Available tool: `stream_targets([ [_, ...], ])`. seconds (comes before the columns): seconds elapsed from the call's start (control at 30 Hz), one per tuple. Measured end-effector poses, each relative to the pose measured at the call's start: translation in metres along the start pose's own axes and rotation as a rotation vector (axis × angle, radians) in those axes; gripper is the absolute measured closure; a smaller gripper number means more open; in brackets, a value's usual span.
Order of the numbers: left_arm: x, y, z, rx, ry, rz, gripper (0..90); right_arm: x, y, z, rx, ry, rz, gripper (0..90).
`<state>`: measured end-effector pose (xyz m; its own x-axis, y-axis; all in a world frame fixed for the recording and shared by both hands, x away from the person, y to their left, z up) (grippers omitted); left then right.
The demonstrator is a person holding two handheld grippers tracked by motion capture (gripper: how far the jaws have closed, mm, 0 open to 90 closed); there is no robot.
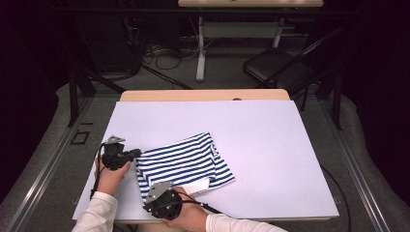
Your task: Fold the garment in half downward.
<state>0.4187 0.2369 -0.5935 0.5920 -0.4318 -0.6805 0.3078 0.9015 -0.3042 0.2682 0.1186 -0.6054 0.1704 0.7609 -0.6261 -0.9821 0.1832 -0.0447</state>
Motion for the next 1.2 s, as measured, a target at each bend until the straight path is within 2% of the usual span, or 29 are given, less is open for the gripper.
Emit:
stream_targets([
  [0.4, -0.003, -0.002, 0.002, 0.002, 0.002, -0.004, 86.4, -0.001, -0.001, 0.001, 0.013, -0.012, 0.012, 85.8],
  [0.83, -0.015, -0.004, 0.010, -0.006, -0.016, -0.004, 86.5, -0.010, 0.001, 0.014, 0.002, -0.050, 0.014, 85.8],
  [1.2, -0.027, -0.007, 0.022, -0.020, -0.025, -0.003, 86.5, -0.020, -0.001, 0.029, 0.000, -0.105, 0.009, 85.8],
])
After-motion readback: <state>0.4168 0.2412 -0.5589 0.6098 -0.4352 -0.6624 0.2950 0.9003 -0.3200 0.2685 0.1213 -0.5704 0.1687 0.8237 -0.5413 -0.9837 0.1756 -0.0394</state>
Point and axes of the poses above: each handheld gripper's, and its own axes: x roughly forward along the jaws, z roughly out of its top, y roughly to its left, the point moved 8 cm from there along x, roughly forward along the jaws, and after that the axes turned 8 degrees about -x, right-handed, at the moved point
